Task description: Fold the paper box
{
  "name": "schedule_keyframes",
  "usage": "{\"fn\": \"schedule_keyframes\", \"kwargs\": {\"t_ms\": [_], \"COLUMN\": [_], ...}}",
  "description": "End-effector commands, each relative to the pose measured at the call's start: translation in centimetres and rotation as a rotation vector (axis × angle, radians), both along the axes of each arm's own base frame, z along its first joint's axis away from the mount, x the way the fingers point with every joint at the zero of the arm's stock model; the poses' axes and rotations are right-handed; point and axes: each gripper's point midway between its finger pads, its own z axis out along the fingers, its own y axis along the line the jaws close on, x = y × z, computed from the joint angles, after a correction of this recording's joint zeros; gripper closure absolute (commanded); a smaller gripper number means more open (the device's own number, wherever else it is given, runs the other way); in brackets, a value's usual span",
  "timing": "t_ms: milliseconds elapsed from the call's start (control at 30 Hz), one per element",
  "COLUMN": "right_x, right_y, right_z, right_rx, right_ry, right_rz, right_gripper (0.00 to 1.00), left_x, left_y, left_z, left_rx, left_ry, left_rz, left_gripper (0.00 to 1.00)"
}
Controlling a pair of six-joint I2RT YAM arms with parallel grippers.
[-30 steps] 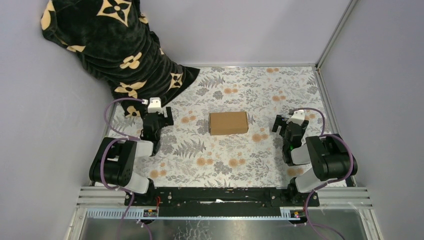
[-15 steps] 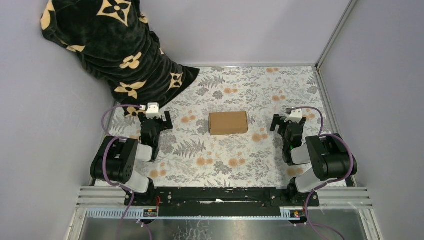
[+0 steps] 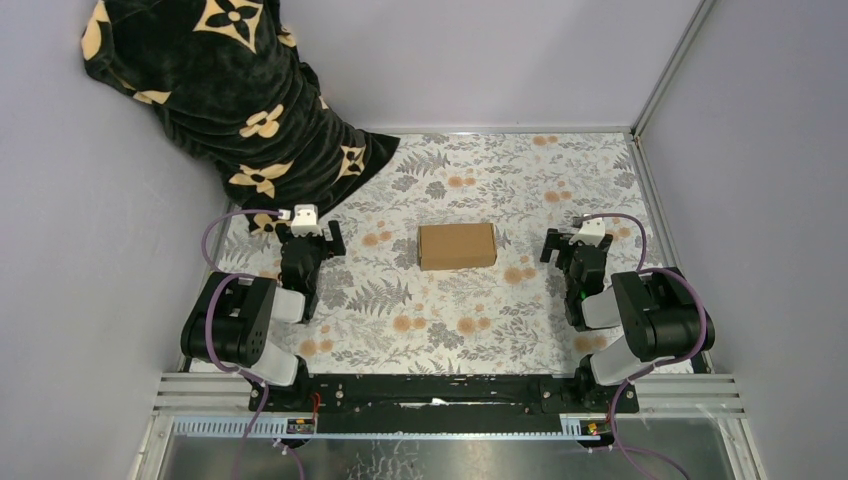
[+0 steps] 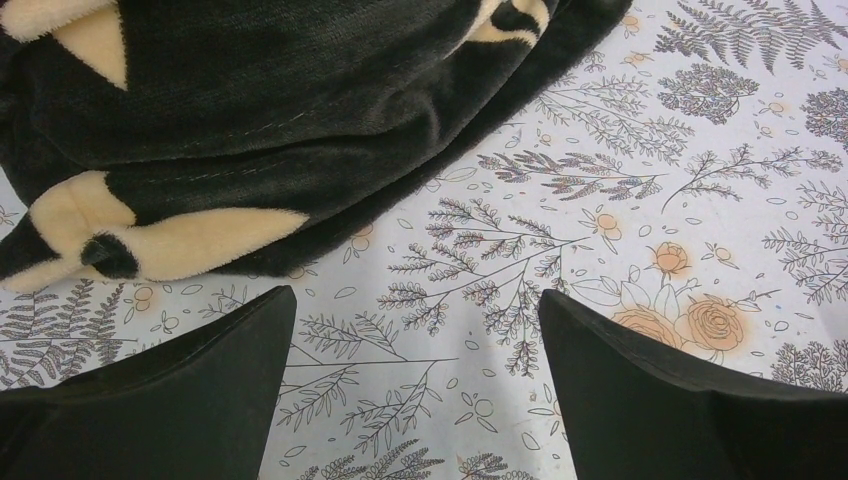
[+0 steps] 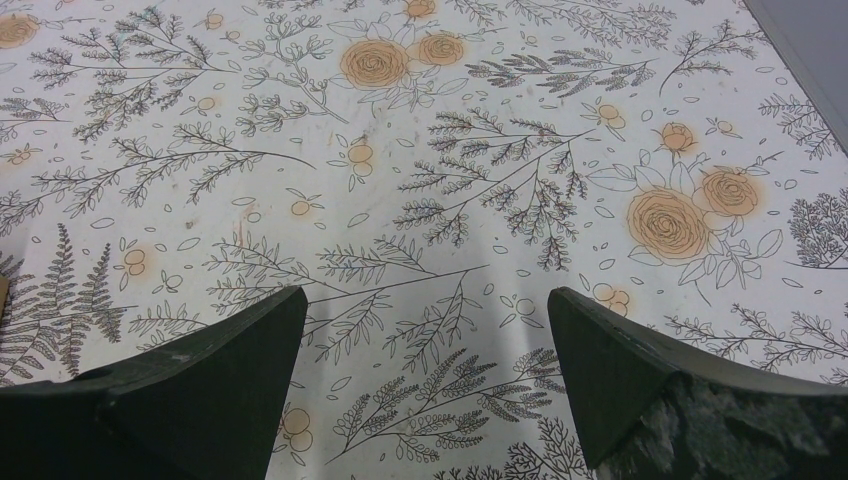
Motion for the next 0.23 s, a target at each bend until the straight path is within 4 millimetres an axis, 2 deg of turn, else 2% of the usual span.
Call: {"fn": "schedule_keyframes", "kwargs": {"t_ms": [0, 200], "right_x": [1.46, 1.48], "right_y": [0.06, 0.09], "right_z": [2.40, 2.38], "right_rx": [-0.005, -0.005], "right_ry": [-0.087, -0.085], "right_rz": [0.010, 0.012], "right_gripper": [0.01, 0.00], "left_x": [0.65, 0.65], "left_y": [0.21, 0.19], "left_z": [1.96, 2.02], "left_rx": [-0.008, -0.008], "left_ry": [-0.082, -0.083], "left_rz": [0.005, 0.004], "left_gripper": [0.02, 0.02]}}
